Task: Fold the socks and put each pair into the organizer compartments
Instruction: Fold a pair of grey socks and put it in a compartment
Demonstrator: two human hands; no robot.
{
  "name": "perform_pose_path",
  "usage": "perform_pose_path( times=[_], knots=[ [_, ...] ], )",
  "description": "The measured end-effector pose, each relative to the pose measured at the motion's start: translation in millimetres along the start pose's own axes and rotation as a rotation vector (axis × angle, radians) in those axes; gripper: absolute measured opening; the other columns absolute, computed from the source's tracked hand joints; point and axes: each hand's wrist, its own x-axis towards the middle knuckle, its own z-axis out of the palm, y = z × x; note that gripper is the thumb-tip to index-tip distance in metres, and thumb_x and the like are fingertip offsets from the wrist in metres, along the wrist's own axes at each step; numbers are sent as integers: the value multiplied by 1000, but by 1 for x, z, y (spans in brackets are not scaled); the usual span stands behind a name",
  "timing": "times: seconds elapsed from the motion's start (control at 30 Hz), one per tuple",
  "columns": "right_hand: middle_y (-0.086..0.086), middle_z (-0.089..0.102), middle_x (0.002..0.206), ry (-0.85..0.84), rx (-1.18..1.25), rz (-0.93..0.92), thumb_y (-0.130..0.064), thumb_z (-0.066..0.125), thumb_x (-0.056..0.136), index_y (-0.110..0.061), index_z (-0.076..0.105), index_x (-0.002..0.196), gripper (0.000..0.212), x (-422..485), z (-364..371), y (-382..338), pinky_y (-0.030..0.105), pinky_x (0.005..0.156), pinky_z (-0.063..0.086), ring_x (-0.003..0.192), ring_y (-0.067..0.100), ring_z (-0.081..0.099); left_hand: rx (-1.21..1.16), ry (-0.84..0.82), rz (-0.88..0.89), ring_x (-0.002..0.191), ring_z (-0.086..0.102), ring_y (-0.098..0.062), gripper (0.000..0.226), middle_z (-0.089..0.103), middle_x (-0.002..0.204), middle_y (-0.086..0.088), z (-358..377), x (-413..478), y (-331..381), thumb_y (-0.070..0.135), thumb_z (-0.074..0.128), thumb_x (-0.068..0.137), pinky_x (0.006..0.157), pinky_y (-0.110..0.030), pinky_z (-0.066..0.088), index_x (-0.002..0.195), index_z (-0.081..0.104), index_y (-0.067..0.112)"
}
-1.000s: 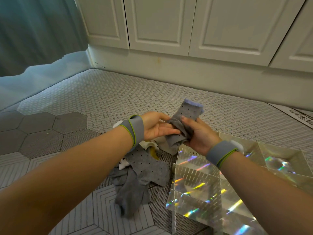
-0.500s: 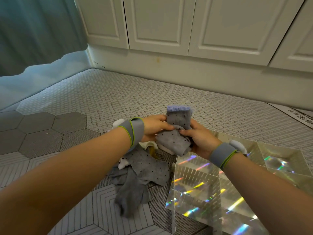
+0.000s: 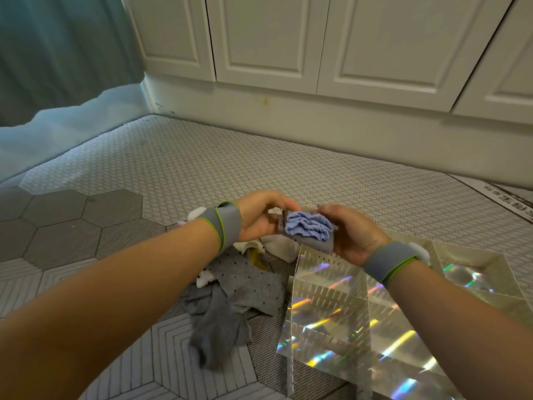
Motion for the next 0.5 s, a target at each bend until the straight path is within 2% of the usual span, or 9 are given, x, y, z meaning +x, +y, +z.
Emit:
perform_pose_path(
  times=[0.07,0.17,0.27,0.33,0.43,0.5],
  knots=[
    [11,62,91,25,-97,-28,-1,55,86,-13,65,88,16,-2,-3,-2,28,57,56,77,23,61,54,25,10,89,61,-26,19,59,96,-13,4,-1,-2,3,48,90,76,-31,57,74,57,2],
    [15,62,100,58,-77,-22,9,55,84,-22,58,115,44,-2,-7,0,28,54,56,74,25,62,242,91,95,78,59,-21,22,56,80,-9,9,5,-11,-9,57,83,68,-23,56,69,55,8],
    [20,58,111,116,-73,56,9,60,82,-25,43,131,62,0,-12,0,31,54,57,76,28,62,373,151,116,73,59,-23,28,54,72,-10,10,13,-20,-13,60,78,64,-24,55,67,53,12],
    [16,61,104,147,-155,120,4,64,81,-21,38,133,64,1,-17,0,35,56,57,76,27,63,391,158,125,71,58,-25,31,53,70,-10,12,18,-25,-13,60,78,64,-29,55,68,50,14],
    [12,65,92,241,-301,140,3,65,81,-19,40,129,57,6,-28,2,36,63,55,72,26,64,417,186,143,81,55,-27,33,52,84,-9,15,26,-32,-11,63,77,80,-46,53,72,50,19],
    [17,63,101,320,-278,132,7,61,82,-18,41,123,51,10,-38,6,42,66,56,81,31,64,450,188,137,85,52,-26,32,50,103,-6,16,31,-33,-8,61,79,82,-43,52,80,54,24]
  ],
)
